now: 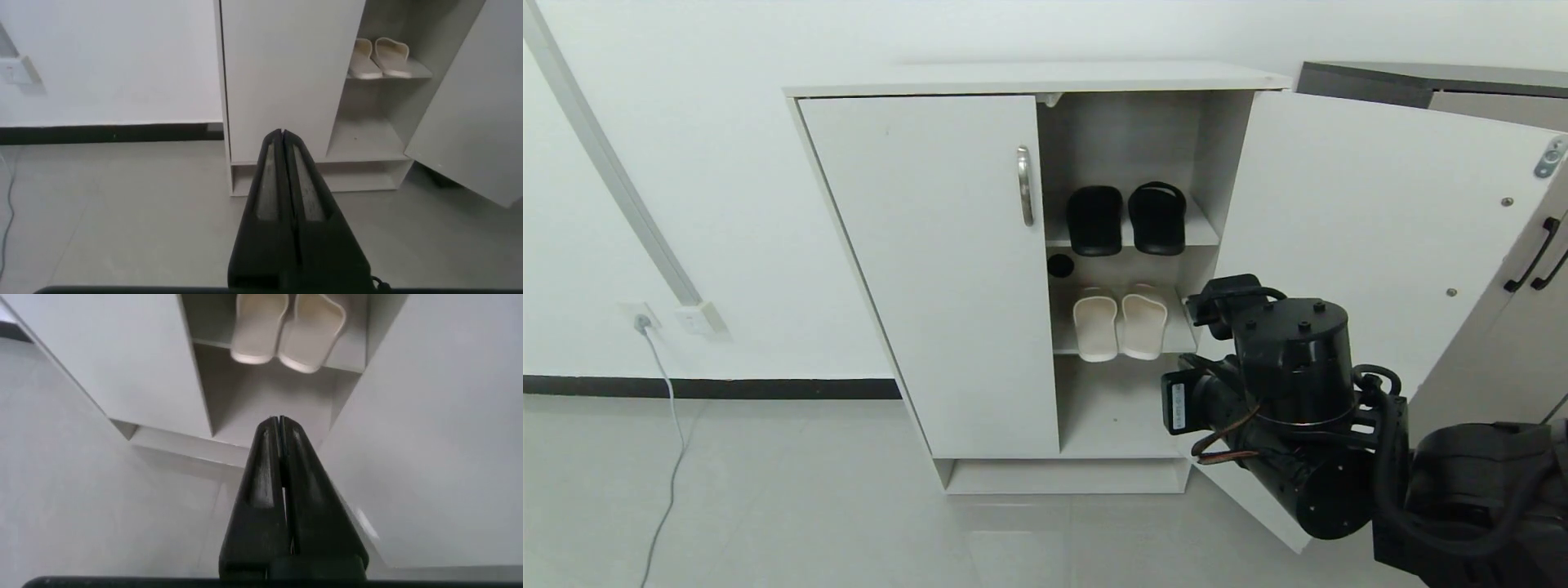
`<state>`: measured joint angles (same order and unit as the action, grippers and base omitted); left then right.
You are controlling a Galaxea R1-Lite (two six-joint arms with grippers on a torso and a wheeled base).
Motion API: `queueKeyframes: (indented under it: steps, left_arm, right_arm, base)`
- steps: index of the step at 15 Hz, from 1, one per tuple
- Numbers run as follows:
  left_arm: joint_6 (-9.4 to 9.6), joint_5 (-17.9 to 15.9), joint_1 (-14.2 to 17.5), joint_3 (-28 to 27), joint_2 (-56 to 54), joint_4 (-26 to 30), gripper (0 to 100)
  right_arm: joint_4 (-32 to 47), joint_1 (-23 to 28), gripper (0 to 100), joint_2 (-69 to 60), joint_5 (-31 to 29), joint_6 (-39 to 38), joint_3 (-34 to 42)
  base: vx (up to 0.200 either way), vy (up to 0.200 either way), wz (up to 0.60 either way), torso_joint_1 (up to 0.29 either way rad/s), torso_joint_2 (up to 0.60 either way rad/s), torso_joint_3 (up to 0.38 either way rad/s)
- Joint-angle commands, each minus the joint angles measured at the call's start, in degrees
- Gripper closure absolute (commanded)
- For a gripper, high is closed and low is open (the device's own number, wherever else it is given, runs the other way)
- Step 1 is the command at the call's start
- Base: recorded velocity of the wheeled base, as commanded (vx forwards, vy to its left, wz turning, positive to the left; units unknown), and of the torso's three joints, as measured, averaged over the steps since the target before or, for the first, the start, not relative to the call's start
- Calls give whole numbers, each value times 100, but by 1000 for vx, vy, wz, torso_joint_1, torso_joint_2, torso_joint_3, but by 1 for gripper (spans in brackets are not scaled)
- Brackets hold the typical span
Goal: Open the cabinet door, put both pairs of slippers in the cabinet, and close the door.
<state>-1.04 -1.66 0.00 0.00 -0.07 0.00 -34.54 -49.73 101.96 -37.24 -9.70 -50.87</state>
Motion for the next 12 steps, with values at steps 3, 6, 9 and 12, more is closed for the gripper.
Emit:
queueKeyframes:
  steps: [3,6,9,12]
  left_arm:
    - [-2,-1,0,0,7,0,100]
    - [-2,-1,0,0,7,0,100]
    - [-2,-1,0,0,7,0,100]
    - [-2,-1,0,0,7,0,100]
  right_arm:
    - [-18,-2,100,25,6,65,77]
    - [-62,-2,100,43,15,65,104]
    - [-53,7,100,43,6,74,104]
    - [-53,7,100,34,6,74,104]
  base:
    - [0,0,0,0,0,0]
    - [0,0,0,0,0,0]
    - [0,0,0,0,0,0]
    - [0,0,0,5,-138,-159]
